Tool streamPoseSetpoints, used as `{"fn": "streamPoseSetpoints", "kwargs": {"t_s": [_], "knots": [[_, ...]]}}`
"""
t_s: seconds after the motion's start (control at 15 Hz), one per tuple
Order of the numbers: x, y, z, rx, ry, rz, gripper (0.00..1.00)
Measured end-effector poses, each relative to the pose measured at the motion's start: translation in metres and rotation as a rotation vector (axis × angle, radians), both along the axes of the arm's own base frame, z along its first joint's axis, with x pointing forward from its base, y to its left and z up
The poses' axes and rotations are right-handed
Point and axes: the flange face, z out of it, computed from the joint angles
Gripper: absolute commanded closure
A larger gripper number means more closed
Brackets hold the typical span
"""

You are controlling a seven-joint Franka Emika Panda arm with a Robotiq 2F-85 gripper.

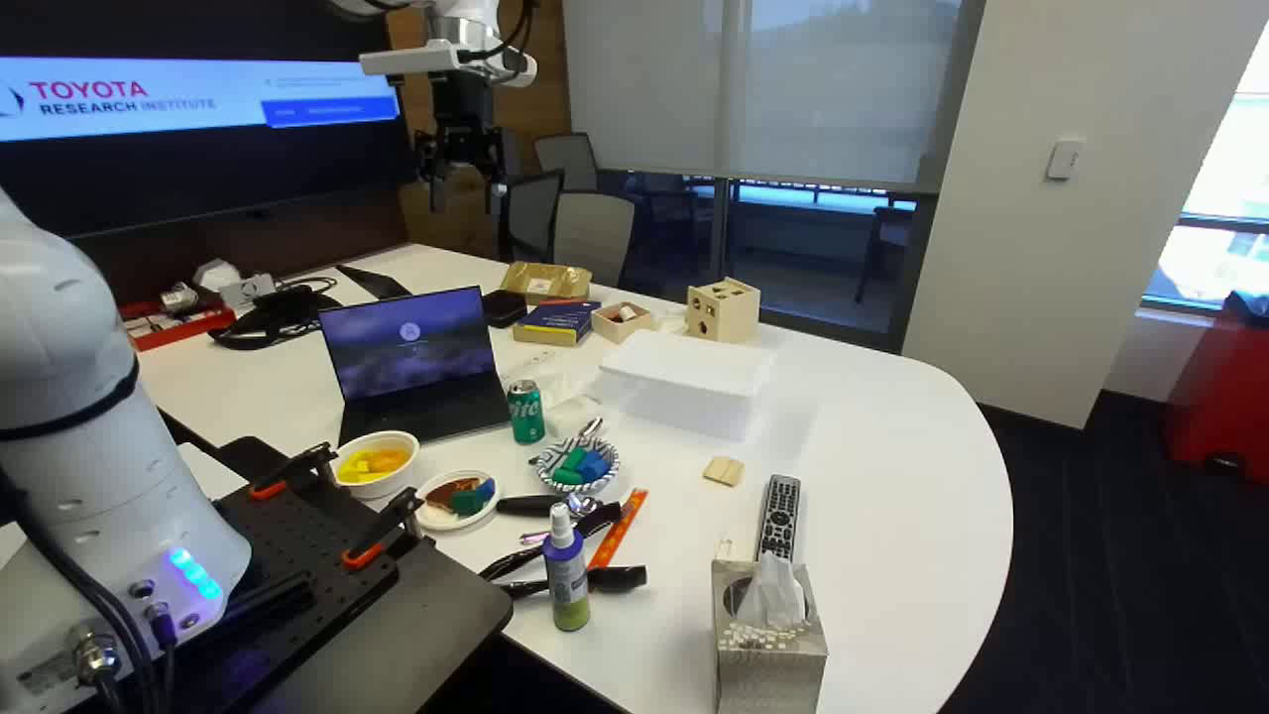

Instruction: Move the green can to the right.

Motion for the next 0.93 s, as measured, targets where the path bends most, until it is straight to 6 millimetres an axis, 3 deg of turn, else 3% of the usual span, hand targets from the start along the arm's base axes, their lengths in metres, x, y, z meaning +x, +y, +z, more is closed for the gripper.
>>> {"fn": "streamPoseSetpoints", "kwargs": {"t_s": [0.27,0.4,0.67,0.93], "knots": [[0.005,0.004,-0.004,0.01,-0.019,-0.005,0.0],[0.017,0.013,-0.022,0.024,-0.064,-0.038,0.0],[0.046,0.043,-0.09,0.035,-0.214,-0.137,0.0],[0.06,0.06,-0.171,0.02,-0.293,-0.269,0.0]]}}
